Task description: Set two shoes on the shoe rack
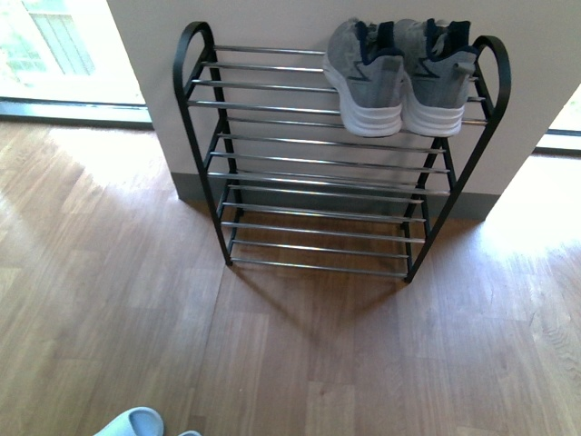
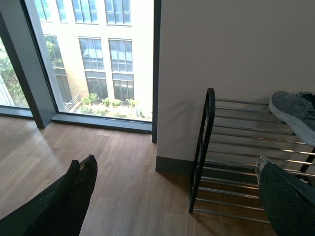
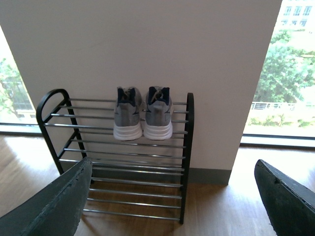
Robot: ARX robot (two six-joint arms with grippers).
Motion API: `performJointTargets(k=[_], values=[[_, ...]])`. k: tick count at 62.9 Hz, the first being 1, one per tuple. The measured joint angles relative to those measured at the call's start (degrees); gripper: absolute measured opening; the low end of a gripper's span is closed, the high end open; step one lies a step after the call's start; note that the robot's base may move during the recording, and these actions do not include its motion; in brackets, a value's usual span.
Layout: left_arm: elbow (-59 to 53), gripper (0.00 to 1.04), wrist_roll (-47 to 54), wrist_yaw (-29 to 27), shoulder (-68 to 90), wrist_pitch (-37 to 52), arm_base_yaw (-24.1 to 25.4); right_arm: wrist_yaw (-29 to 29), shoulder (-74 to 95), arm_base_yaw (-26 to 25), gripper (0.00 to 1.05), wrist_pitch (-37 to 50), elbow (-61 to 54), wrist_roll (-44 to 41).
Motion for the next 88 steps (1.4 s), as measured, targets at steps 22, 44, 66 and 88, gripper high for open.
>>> performJointTargets(k=[22, 44, 66, 88], values=[[0.0, 0.95, 0.0, 0.0, 0.0, 0.0, 0.0, 0.0, 0.1, 0.0, 0.96, 0.0, 0.0, 0.0], [0.0, 0.95, 0.0, 0.0, 0.0, 0.0, 0.0, -0.1, 0.0, 0.0, 0.96, 0.0, 0.0, 0.0], [0.0, 0.95, 0.0, -0.1, 0.0, 0.0, 0.0, -0.1, 0.0, 0.0, 0.96, 0.0, 0.0, 0.0], [0.0, 0.95, 0.1, 0.0, 0.0, 0.0, 0.0, -0.1, 0.0, 0.0, 0.96, 0.0, 0.0, 0.0]])
